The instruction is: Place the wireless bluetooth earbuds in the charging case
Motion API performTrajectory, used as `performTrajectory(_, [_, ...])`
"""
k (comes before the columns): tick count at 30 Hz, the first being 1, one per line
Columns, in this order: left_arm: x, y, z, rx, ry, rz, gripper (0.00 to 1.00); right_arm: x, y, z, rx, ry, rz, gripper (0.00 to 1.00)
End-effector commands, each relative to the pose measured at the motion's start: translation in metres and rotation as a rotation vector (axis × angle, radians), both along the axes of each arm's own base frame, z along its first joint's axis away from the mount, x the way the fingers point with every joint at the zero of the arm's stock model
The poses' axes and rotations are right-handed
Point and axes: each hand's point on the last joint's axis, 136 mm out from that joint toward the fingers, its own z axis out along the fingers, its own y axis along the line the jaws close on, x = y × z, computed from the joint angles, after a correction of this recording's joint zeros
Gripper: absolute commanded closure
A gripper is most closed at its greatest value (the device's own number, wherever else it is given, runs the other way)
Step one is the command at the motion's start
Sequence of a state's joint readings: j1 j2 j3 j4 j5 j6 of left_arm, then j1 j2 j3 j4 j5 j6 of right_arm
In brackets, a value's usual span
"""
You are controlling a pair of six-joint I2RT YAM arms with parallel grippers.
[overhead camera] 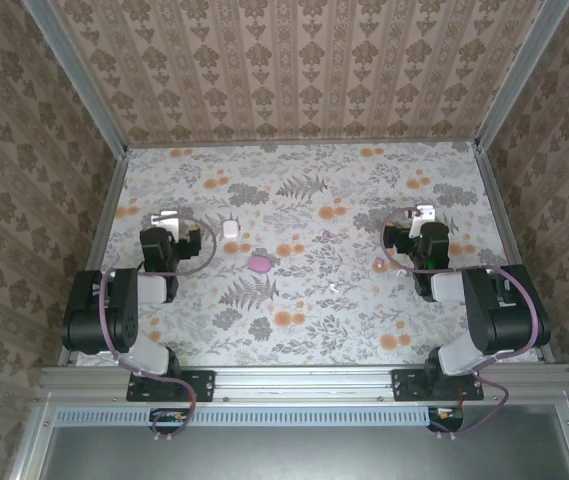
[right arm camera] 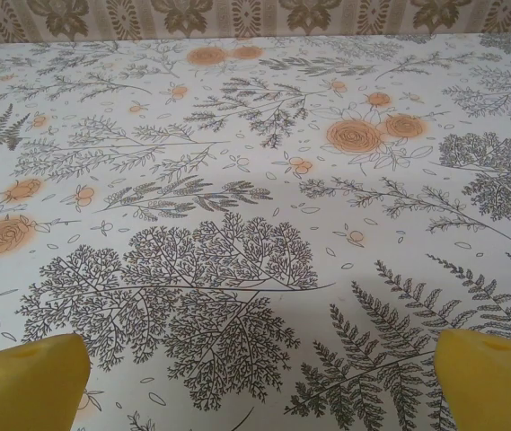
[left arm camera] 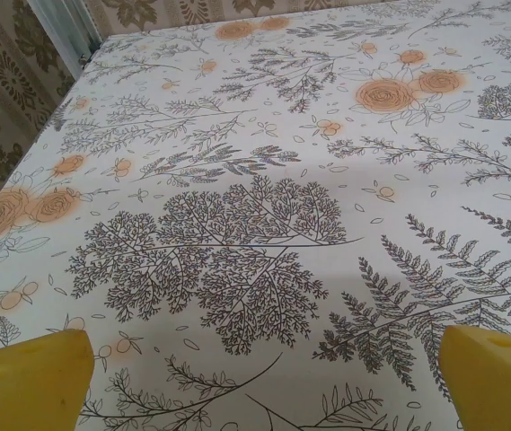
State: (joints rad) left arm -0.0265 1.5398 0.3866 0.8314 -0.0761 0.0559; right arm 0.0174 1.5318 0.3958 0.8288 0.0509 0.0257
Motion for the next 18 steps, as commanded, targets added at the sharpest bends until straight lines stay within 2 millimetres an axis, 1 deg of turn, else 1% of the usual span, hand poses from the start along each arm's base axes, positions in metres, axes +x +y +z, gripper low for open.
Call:
performTrajectory(1, [0.0065, -0.001, 0.0127, -0.015, -0.04, 0.002, 0.0, 0.0058, 0.0008, 0.0112, 0.007, -0.039, 0.009, 0.0])
performTrajectory(11, [0.0067, -0.001, 0.0125, -0.024, -0.038, -0.004, 0.0, 0.0057, -0.0008, 0.0099, 0.016, -0.035, 0.007, 0.0])
performTrajectory(18, [0.0072, -0.0081, 0.0121, -0.024, -0.034, -0.048, 0.0, 0.0056, -0.0004, 0.0109, 0.015, -0.039, 0.008, 0.0])
